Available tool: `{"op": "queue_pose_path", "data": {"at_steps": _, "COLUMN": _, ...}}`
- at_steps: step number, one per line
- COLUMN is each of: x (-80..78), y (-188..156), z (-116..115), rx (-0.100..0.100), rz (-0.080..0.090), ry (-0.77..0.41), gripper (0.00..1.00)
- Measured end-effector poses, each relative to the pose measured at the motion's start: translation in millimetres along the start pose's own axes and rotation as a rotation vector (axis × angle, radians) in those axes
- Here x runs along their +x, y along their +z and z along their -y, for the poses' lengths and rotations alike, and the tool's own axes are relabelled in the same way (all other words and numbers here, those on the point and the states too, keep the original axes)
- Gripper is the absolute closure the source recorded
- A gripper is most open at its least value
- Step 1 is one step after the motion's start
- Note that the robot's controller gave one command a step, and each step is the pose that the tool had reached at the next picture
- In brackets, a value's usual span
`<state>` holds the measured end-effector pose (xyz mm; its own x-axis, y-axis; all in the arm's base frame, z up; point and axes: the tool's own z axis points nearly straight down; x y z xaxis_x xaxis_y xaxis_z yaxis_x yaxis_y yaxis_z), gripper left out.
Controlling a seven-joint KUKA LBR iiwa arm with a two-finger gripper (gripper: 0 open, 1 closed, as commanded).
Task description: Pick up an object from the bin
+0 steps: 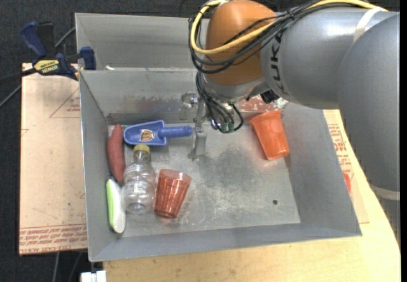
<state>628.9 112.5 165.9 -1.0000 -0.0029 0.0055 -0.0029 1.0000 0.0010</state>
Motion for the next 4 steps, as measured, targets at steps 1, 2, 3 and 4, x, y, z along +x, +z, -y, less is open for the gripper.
{"op": "queue_pose_path", "data": {"at_steps": 1, "x": -1.5, "y": -5, "z": 1, "rx": -0.001, "rz": 0.007, "ry": 0.003, "gripper": 0.00}}
{"op": "queue_pose_path", "data": {"at_steps": 2, "x": -11.4, "y": 97, "z": -53, "rx": -0.003, "rz": 0.002, "ry": -0.075, "gripper": 0.00}}
{"op": "queue_pose_path", "data": {"at_steps": 3, "x": -15.6, "y": 23, "z": -48, "rx": -0.002, "rz": 0.014, "ry": -0.149, "gripper": 0.00}}
{"op": "queue_pose_path", "data": {"at_steps": 4, "x": -11.6, "y": 98, "z": -54, "rx": -0.005, "rz": 0.004, "ry": -0.076, "gripper": 0.00}}
